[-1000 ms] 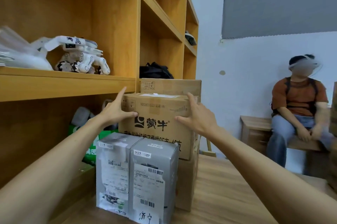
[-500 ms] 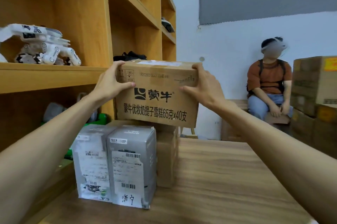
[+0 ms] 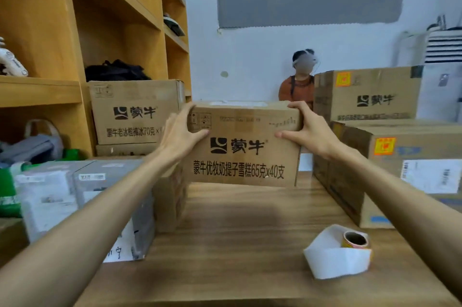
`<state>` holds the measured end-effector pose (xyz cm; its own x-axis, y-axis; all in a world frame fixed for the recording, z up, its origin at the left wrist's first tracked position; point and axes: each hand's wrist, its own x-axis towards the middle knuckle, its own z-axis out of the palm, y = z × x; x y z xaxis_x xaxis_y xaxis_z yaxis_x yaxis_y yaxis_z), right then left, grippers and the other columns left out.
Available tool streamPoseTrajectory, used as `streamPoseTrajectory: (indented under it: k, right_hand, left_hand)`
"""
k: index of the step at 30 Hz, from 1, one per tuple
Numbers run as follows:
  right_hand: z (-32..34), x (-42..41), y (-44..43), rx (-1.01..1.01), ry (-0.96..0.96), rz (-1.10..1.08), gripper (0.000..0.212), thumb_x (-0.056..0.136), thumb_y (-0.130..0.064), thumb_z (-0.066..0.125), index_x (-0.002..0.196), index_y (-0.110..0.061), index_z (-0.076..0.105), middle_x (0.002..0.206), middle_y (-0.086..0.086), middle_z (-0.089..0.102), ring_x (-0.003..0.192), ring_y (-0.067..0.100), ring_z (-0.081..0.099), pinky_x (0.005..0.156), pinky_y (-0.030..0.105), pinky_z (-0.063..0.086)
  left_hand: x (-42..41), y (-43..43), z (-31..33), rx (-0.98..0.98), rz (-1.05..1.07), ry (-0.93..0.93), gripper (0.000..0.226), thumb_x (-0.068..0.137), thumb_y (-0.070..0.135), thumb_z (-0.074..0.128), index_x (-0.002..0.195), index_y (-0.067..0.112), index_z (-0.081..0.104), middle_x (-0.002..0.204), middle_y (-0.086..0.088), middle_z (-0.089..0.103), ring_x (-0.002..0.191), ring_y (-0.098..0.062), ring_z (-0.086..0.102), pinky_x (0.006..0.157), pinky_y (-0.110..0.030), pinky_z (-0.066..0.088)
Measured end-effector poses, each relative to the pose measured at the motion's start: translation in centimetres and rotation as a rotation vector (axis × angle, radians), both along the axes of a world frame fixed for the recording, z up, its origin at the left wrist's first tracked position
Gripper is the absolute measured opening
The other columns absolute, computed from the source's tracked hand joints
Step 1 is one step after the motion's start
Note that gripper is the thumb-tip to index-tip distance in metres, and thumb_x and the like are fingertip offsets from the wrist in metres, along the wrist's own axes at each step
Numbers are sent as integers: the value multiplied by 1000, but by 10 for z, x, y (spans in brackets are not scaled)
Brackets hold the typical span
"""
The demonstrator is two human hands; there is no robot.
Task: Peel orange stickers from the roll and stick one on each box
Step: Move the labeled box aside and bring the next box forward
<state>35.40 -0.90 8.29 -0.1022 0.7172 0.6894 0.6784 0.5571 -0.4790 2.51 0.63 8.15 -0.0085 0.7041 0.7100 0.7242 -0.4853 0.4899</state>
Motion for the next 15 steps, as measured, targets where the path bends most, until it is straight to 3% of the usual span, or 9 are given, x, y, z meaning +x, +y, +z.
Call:
streamPoseTrajectory:
  k: [2, 9, 15]
  right_hand:
    - [-25, 10, 1, -33, 17, 15, 71, 76, -34, 85, 132, -27, 43, 119, -2, 58, 108, 16, 59, 89, 37, 56]
    - [-92, 15, 8, -122, 22, 33, 75, 75, -32, 85, 137, -23, 44, 125, -6, 54, 117, 12, 51, 96, 29, 45]
    - [-121, 21, 16, -200, 33, 49, 74, 76, -29, 84, 137, -28, 42, 122, -5, 57, 114, 12, 55, 90, 25, 47]
  left_hand:
    - [9, -2, -25, -38, -15, -7, 71, 90, 29, 74, 149, 35, 37, 128, -6, 54, 118, -18, 47, 104, -48, 41]
    - [7, -12, -95, -143, -35, -4, 67, 93, 20, 71, 148, 38, 39, 125, -8, 51, 121, -23, 46, 108, -46, 40]
    - [7, -7, -134, -172, -63, -61, 67, 92, 23, 72, 146, 46, 39, 120, -2, 50, 110, -16, 49, 97, -38, 47]
